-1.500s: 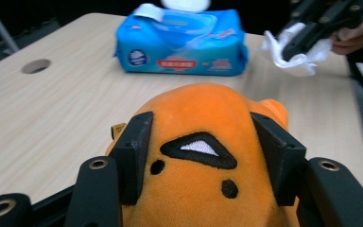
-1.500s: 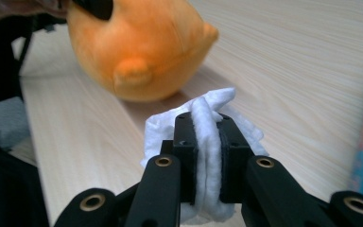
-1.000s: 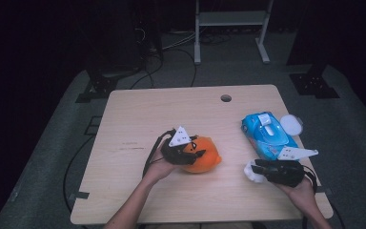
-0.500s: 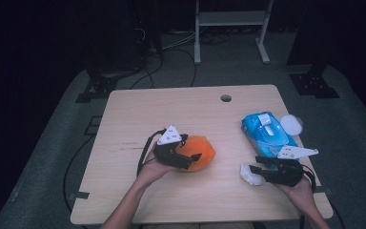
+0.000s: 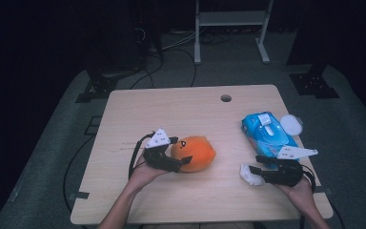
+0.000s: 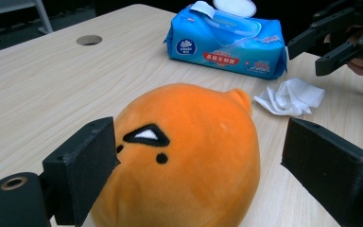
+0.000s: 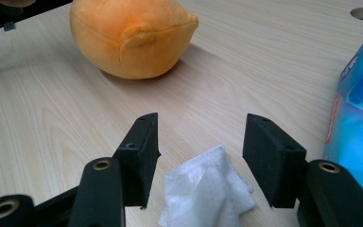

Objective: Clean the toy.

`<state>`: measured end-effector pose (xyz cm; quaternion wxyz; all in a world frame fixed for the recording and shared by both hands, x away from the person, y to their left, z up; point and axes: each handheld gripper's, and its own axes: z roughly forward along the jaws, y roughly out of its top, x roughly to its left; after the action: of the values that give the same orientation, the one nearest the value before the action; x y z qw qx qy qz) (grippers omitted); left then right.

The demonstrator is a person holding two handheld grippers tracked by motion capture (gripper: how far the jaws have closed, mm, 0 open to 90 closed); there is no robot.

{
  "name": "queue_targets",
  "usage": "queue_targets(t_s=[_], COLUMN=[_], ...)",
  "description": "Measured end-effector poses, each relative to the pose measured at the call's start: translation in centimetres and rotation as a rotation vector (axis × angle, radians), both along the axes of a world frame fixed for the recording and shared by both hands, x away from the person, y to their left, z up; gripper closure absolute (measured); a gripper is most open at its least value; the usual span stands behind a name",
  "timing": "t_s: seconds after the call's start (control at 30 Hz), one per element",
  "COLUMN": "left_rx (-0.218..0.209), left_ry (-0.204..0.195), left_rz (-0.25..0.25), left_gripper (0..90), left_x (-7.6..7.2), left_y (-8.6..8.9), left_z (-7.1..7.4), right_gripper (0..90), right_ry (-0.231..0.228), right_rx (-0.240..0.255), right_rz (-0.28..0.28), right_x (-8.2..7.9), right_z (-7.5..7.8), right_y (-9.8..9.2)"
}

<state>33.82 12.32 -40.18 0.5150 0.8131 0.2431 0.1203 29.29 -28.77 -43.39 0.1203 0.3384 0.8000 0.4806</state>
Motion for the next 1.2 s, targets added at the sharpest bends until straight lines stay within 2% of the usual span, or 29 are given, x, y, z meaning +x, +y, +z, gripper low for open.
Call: queue_targets(t_s=[1.2], left_rx=[-0.011], left_ry=[0.029], left_rz=[0.063], left_gripper=[9.7], left_x=[-2.1], left_y=[3.7], left_z=[-1.1], right_gripper=[41.7], right_ry=[-0.001], right_rx=[-0.007], right_rz=[0.004], right_x=[0.0], right_z=[-0.1], right_y=[0.0])
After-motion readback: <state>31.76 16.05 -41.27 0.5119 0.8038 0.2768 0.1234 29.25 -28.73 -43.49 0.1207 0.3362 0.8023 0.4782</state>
